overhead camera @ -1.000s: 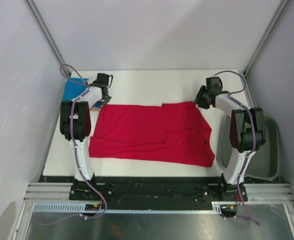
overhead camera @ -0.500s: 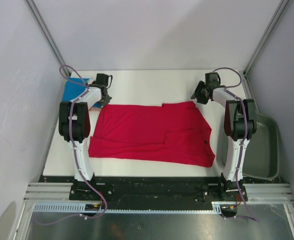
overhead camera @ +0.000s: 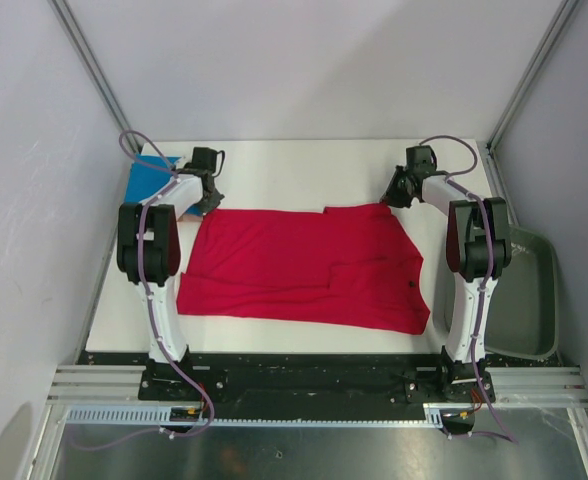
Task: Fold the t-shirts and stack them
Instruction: Grap the side of the flattened tshirt furthest away from the robot with both arms
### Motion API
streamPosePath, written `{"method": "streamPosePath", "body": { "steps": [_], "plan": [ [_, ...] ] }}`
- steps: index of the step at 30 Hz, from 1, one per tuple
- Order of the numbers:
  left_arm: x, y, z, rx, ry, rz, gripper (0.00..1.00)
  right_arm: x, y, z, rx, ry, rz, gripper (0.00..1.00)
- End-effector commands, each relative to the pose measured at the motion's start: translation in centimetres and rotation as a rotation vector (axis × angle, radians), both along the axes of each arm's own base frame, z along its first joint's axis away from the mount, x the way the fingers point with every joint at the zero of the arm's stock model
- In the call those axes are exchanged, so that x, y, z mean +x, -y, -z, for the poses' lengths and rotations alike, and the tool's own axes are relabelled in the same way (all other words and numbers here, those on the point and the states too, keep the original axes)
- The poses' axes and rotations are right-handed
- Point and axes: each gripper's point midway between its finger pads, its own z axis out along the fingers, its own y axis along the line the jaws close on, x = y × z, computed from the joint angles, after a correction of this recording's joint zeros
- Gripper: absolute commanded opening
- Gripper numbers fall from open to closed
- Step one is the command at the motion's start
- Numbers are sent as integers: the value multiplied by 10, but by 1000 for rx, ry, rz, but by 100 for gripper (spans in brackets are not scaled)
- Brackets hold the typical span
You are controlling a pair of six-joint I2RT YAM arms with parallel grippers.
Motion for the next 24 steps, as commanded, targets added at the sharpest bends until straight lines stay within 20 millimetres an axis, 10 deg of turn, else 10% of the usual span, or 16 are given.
{"method": "streamPosePath", "body": {
  "steps": [1, 6, 24],
  "plan": [
    [4, -1, -34, 0, 73, 13, 0, -2, -2, -15, -3, 21, -19, 15],
    [3, -1, -39, -2, 81, 14, 0, -3, 4, -30, -17, 40, -4, 1],
    [-18, -18, -59, 31, 99, 0, 0, -52, 16, -106, -33, 144, 42, 0]
  ]
}}
